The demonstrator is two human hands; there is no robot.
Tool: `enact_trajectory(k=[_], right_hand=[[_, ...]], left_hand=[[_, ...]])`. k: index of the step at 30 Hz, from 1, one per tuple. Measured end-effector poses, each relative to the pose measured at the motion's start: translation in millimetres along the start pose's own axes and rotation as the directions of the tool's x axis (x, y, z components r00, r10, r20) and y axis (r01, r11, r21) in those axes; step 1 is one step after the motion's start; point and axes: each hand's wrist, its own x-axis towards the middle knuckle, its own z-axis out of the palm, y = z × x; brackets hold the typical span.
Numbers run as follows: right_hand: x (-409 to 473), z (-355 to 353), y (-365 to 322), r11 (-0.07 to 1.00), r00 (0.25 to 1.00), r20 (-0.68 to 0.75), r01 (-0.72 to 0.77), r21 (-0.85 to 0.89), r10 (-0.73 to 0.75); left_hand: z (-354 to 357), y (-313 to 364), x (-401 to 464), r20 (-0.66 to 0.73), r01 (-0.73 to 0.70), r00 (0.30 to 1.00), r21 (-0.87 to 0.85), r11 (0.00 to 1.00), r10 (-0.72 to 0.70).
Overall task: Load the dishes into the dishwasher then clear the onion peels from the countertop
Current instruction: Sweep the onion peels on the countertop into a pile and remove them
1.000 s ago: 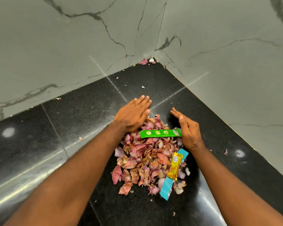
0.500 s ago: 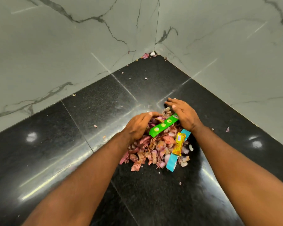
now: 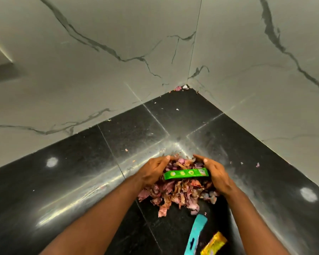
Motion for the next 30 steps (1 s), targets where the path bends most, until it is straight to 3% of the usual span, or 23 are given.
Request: enact_trajectory(k=[2,4,7,9,10,12,14,17,20,22,26,28,30], right_hand=[[-13,-5,-2,0.999,0.998,-0.054,-0.031,-0.037,0.029],[-31,-7,-8,0.995,0.974,-0.220,-0.062,-0.076,0.044],[-73,-3,-17,0.996,0.845,-0.531,-0.085,-0.015,0.064],[-108,2,-19,0.995,0.784,-0.615,-0.099,0.010,0.084],[-127,5,-20,0.995,0.789,-0.610,-0.098,-0.021,0.065],[-167,14,-23,0.983,0.869,-0.493,-0.044,-0.176,-0.049],[-203,26,-25,0.912,0.944,-0.240,0.118,-0.394,-0.226],[-238,49,-20,0.690,0.912,0.132,0.383,-0.614,-0.388],[-250,72,-3,0.537,0.899,0.269,0.424,-0.729,-0.346],[-243,81,8,0.524,0.919,0.220,0.370,-0.767,-0.326],[-204,86,16,0.601,0.960,0.000,0.176,-0.780,-0.282],[-189,86,10,0.697,0.954,-0.154,0.073,-0.713,-0.257],[-185,90,1,0.838,0.915,-0.373,-0.080,-0.540,-0.153]], left_hand=[[0,-5,-6,0.011,-0.019,1.000,0.025,1.000,0.018],[3,-4,-9,-0.004,-0.027,1.000,0.019,0.999,0.027],[4,2,-11,-0.060,-0.009,0.998,0.020,1.000,0.010],[2,5,-11,-0.035,0.004,0.999,0.028,1.000,-0.003],[1,4,-12,-0.024,0.008,1.000,0.044,0.999,-0.007],[2,1,-11,-0.005,0.000,1.000,0.066,0.998,0.000],[4,-5,-11,-0.015,-0.016,1.000,0.049,0.999,0.017],[6,-10,-12,-0.043,0.012,0.999,0.025,1.000,-0.011],[7,-7,-15,-0.033,0.020,0.999,0.031,0.999,-0.019],[9,-3,-17,-0.030,0.034,0.999,0.038,0.999,-0.033],[16,-1,-21,-0.030,0.027,0.999,0.076,0.997,-0.025],[18,-2,-21,-0.020,0.028,0.999,0.096,0.995,-0.026],[14,-2,-18,-0.007,0.039,0.999,0.092,0.995,-0.039]])
